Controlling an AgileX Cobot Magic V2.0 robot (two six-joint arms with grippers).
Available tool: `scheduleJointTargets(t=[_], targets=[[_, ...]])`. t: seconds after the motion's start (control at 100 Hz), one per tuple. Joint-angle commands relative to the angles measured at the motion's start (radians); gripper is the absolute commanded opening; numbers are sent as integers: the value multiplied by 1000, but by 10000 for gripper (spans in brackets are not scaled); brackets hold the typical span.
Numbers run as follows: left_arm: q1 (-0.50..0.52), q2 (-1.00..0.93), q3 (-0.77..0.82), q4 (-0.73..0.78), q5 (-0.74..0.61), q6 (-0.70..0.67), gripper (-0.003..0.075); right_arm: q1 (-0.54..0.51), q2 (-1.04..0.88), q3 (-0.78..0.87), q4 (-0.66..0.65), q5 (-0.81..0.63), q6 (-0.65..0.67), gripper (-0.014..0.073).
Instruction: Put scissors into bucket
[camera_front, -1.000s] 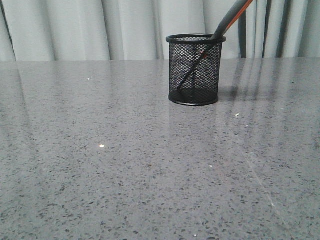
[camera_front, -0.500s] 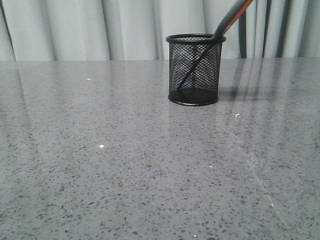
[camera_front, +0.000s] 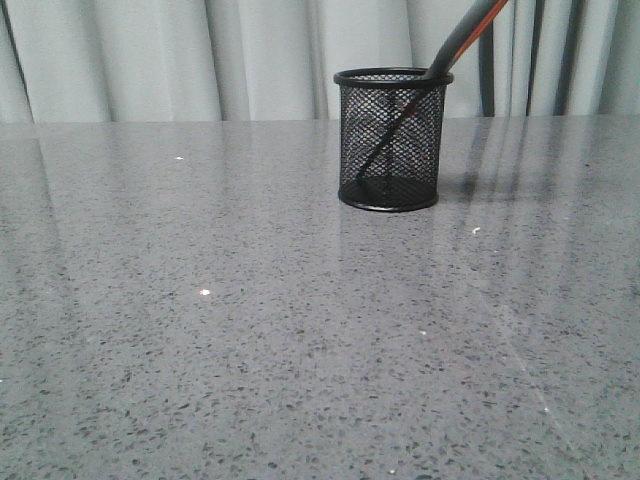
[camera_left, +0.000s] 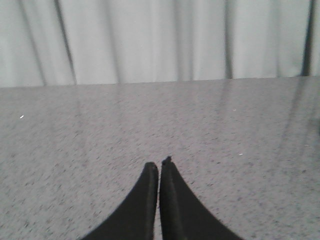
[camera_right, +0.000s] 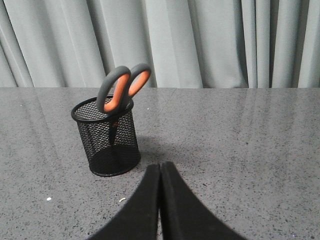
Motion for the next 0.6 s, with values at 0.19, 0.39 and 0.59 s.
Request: scheduleJointTargets(t=[0.19,0.39,0.59], targets=[[41,-159,150,256,-117,-276,-20,-4,5,-29,0,-80,-1,-51],[56,-188,198,238,-102,-278,-20,-4,7,-29,0,-80,-1,-51],[53,-188,196,194,-108,-278,-20,-4,9,-29,0,-80,-1,-51]])
